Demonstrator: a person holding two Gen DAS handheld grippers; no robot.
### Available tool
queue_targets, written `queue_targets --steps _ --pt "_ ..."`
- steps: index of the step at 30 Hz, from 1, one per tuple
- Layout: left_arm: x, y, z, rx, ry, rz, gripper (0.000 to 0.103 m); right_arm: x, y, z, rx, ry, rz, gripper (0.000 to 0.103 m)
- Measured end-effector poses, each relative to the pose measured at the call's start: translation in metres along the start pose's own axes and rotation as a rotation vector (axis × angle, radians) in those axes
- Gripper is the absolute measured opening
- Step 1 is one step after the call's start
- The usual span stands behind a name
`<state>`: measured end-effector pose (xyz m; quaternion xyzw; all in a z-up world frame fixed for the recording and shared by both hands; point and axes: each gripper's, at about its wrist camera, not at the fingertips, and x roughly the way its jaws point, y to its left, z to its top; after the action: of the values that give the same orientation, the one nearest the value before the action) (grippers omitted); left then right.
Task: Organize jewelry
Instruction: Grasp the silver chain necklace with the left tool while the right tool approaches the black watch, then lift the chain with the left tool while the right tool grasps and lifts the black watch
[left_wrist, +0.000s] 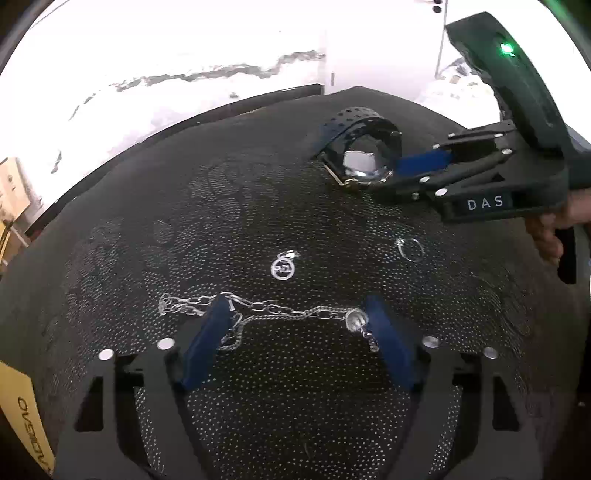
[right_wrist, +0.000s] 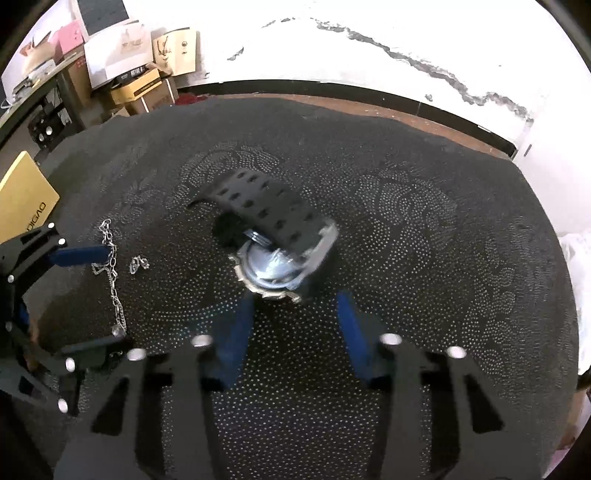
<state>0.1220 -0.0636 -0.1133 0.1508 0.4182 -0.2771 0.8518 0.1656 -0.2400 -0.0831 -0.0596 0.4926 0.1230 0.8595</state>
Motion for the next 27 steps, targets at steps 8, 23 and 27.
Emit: queue_targets --steps 8,23,27 --pt "-0.005 0.013 0.002 -0.107 0.010 0.065 0.014 0.001 0.005 0.002 0.021 0.019 0.023 0.002" --pt "-0.019 0.003 0.006 -0.155 0.036 0.128 0.004 -0.017 0.011 0.008 0.047 -0.037 0.021 0.001" --pt "-0.049 0.004 0.019 -0.172 -0.010 0.135 0.004 -0.038 0.009 0.015 0.057 -0.087 0.033 0.001"
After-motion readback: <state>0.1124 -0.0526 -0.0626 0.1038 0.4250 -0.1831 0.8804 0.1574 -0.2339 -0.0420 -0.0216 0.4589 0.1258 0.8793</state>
